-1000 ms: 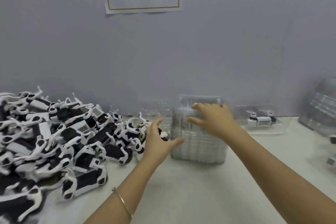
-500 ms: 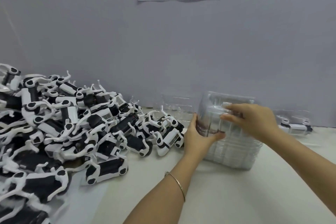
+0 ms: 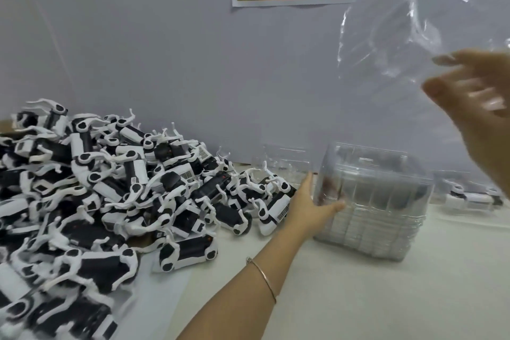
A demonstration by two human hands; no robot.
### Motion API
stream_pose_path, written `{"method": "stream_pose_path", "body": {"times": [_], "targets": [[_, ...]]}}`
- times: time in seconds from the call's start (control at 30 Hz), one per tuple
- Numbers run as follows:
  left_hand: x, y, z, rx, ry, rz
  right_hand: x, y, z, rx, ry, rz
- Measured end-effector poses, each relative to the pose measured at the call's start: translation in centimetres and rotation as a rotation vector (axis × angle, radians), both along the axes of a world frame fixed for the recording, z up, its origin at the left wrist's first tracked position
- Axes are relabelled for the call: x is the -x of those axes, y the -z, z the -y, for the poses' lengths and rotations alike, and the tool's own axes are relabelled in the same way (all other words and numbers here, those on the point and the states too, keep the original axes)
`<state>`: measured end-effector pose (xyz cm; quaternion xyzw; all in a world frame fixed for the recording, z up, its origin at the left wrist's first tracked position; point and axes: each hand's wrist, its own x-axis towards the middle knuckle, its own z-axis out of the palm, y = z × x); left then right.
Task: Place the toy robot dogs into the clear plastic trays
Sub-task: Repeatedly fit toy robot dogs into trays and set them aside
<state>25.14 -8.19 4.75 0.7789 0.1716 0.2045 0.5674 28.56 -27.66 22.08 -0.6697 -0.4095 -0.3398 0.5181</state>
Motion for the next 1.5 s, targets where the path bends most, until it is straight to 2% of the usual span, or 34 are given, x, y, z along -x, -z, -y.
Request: {"method": "stream_pose_path", "body": {"times": [0.07, 0.17, 0.27, 0.37, 0.47, 0.57, 0.7, 0.8, 0.9, 1.0, 1.17, 1.23, 1.3, 1.37, 1.43, 1.47, 1.5], "targets": [[2.5, -0.3, -2.3, -0.095, -0.143, 0.052, 3.0, 2.7, 0.1, 0.173, 0.008, 0.155], [6.6, -0.6, -6.4, -0.373, -0.361, 0.064, 6.1, 10.5, -0.8, 0.374, 0.066, 0.419], [9.5, -0.6, -9.7, -0.603, -0.394, -0.229, 8.0, 16.6, -2.1, 0.480, 0.021, 0.391], [11.1, 0.1, -11.5, -0.793, -0.250, -0.551, 9.7, 20.3, -3.6, 0.529, -0.002, 0.355], [11.6, 1.3, -12.3, -0.979, -0.146, -0.671, 11.0, 22.7, -4.7, 0.579, 0.044, 0.415], [10.7, 1.7, -11.8, -1.171, -0.169, -0.727, 11.4, 23.1, -4.8, 0.592, 0.047, 0.425], [9.0, 1.2, -11.2, -1.170, -0.180, -0.697, 11.4, 21.7, -3.8, 0.647, -0.006, 0.370], [9.0, 0.5, -11.2, -0.916, -0.211, -0.550, 11.7, 20.0, -3.2, 0.610, -0.045, 0.249], [10.1, -1.4, -11.2, -0.456, -0.233, -0.238, 11.3, 18.6, -2.6, 0.504, -0.070, 0.052], [11.4, -5.3, -10.9, 0.062, -0.264, 0.092, 10.6, 16.8, -2.8, 0.450, -0.188, -0.271], [13.2, -10.0, -8.1, 0.955, -0.077, 0.579, 10.9, 13.5, -5.6, 0.081, -0.354, -0.694], [13.5, -10.0, -6.3, 1.082, 0.004, 0.669, 12.0, 12.4, -6.4, 0.008, -0.449, -0.926], [13.7, -8.9, -4.2, 0.899, 0.087, 0.706, 12.5, 11.5, -7.0, 0.034, -0.686, -1.270], [14.5, -7.1, -2.1, 0.449, 0.177, 0.706, 11.6, 10.6, -6.8, 0.029, -0.902, -1.531], [15.3, -4.8, -1.1, -0.178, 0.270, 0.616, 9.7, 10.2, -6.1, 0.046, -0.999, -1.589], [15.6, -3.8, -0.9, -0.436, 0.321, 0.555, 8.9, 10.4, -5.7, 0.101, -0.989, -1.565], [16.0, -3.1, -0.9, -0.584, 0.367, 0.507, 8.2, 10.8, -5.4, 0.183, -0.956, -1.519]]}}
